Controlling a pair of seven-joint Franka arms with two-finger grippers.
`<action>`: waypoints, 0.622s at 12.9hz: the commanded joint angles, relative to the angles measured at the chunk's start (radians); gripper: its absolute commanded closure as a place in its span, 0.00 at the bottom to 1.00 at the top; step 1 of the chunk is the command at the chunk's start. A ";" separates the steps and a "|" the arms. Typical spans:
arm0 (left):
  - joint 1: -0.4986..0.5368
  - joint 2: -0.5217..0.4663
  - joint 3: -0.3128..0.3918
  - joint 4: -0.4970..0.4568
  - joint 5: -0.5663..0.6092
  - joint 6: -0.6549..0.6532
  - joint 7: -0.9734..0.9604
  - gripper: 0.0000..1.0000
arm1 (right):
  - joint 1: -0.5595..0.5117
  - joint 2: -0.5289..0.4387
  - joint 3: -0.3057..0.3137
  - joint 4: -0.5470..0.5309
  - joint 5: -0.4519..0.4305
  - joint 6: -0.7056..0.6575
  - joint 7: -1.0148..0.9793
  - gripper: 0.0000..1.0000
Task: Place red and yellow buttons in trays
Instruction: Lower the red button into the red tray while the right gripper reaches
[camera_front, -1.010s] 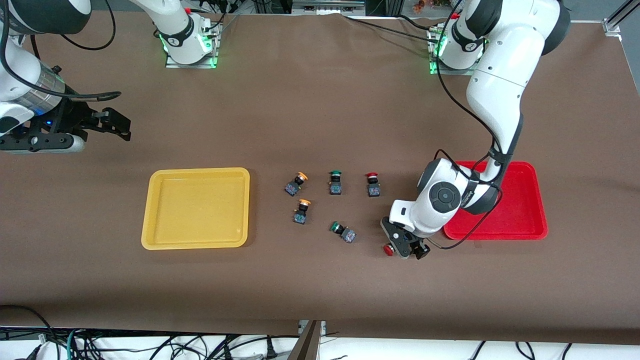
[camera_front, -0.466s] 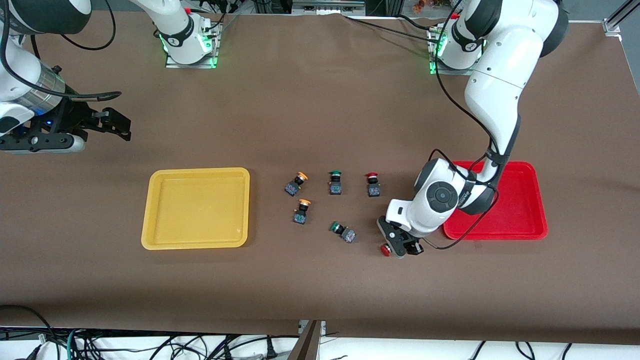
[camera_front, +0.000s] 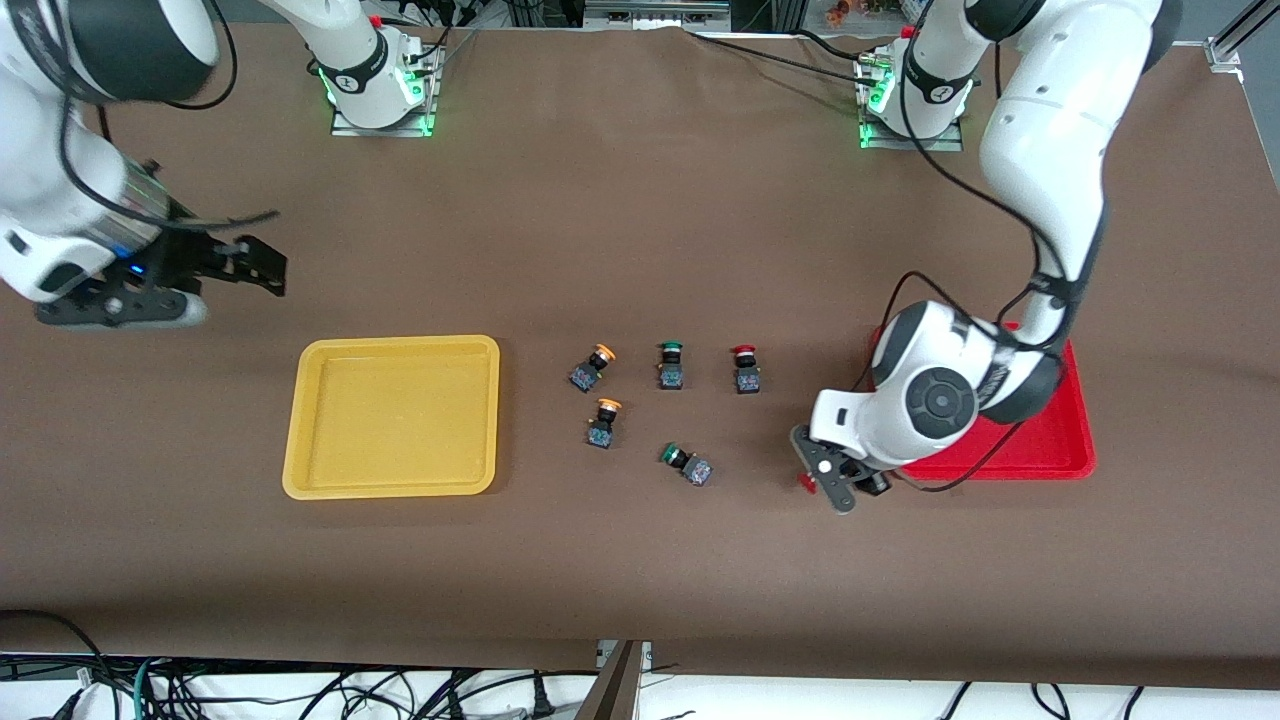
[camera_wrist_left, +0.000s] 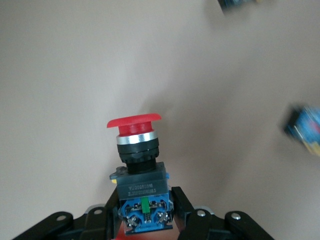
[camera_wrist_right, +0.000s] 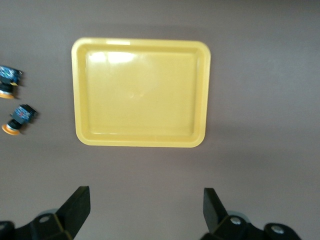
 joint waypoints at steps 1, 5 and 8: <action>0.055 -0.062 -0.006 -0.033 0.002 -0.198 0.004 1.00 | 0.064 0.102 0.000 0.023 0.003 0.019 -0.012 0.00; 0.164 -0.064 -0.006 -0.133 0.019 -0.166 0.022 1.00 | 0.173 0.308 0.003 0.124 0.122 0.170 0.244 0.00; 0.219 -0.099 -0.006 -0.209 0.045 -0.151 0.022 0.99 | 0.240 0.451 0.003 0.132 0.260 0.352 0.463 0.01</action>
